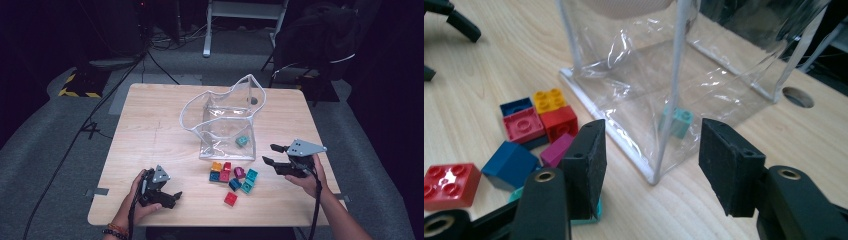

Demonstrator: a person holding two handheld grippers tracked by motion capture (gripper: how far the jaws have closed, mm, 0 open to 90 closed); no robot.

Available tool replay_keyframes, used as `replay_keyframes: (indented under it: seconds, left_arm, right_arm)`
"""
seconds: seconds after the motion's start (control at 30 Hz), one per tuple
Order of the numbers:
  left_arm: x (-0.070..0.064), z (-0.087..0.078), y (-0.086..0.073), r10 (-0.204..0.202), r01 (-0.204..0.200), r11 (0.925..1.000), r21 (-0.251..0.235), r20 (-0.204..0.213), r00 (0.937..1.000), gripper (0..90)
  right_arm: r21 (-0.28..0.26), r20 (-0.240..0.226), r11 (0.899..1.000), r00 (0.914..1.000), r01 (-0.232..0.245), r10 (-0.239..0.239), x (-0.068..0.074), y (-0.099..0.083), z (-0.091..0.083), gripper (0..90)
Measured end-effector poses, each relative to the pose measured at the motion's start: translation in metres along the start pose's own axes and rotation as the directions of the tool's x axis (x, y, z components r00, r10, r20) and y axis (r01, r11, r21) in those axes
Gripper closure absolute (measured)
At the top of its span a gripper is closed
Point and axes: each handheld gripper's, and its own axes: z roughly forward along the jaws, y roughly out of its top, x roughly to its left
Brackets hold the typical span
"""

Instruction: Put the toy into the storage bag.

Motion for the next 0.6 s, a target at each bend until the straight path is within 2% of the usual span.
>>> replay_keyframes:
  seconds: [0.33,0.6]
  left_arm:
    - [0.0,0.0,0.0,0.001,-0.001,1.0,0.0,0.0,1.0,0.2]
    - [0.0,0.0,0.0,0.0,0.0,1.0,0.0,0.0,1.0,0.2]
  right_arm:
    - [0.061,-0.041,0.998,0.999,0.02,-0.017,0.012,-0.019,0.014,44.2]
    - [0.11,-0.069,0.994,0.9975,0.018,-0.011,0.021,-0.035,0.028,43.9]
